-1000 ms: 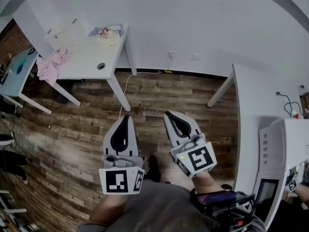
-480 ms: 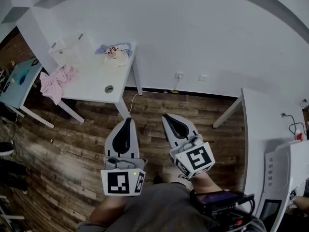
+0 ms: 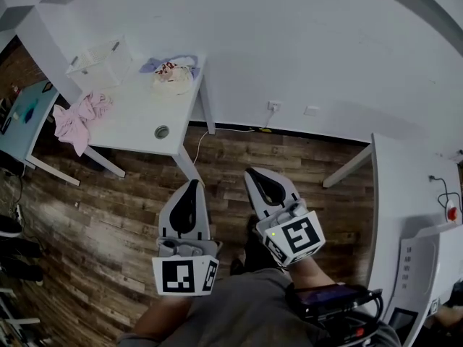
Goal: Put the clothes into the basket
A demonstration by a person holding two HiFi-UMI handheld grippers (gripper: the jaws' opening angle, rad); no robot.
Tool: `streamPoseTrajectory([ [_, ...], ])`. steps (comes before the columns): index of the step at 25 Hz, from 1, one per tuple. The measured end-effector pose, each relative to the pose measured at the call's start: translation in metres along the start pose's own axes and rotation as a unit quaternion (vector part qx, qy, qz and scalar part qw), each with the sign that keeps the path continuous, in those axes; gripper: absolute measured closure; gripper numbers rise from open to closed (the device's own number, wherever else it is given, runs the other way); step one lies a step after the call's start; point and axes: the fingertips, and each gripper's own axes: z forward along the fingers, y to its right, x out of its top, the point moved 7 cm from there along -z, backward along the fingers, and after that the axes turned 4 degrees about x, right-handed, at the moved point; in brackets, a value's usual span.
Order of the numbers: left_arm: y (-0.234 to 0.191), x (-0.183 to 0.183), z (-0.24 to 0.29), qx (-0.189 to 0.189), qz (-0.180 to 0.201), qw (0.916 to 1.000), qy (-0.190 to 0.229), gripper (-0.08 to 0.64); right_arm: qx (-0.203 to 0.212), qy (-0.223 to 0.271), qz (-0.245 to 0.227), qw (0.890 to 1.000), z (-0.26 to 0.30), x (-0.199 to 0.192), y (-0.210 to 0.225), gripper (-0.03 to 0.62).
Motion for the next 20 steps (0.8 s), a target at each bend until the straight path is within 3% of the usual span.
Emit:
streamPoseTrajectory([
  [12,-0.024,-0.03,0.116,0.046,0.015,0.9979,-0.043,0.552,0.024,-0.006,0.027,0.999,0.09,-0.021,0.096,0.583],
  [20,-0.035,-0.016,0.198,0.074,0.028,0.9966,-0.021,0.552,0.057,0.005,0.019,0.998,0.154,-0.003,0.158,0.583],
])
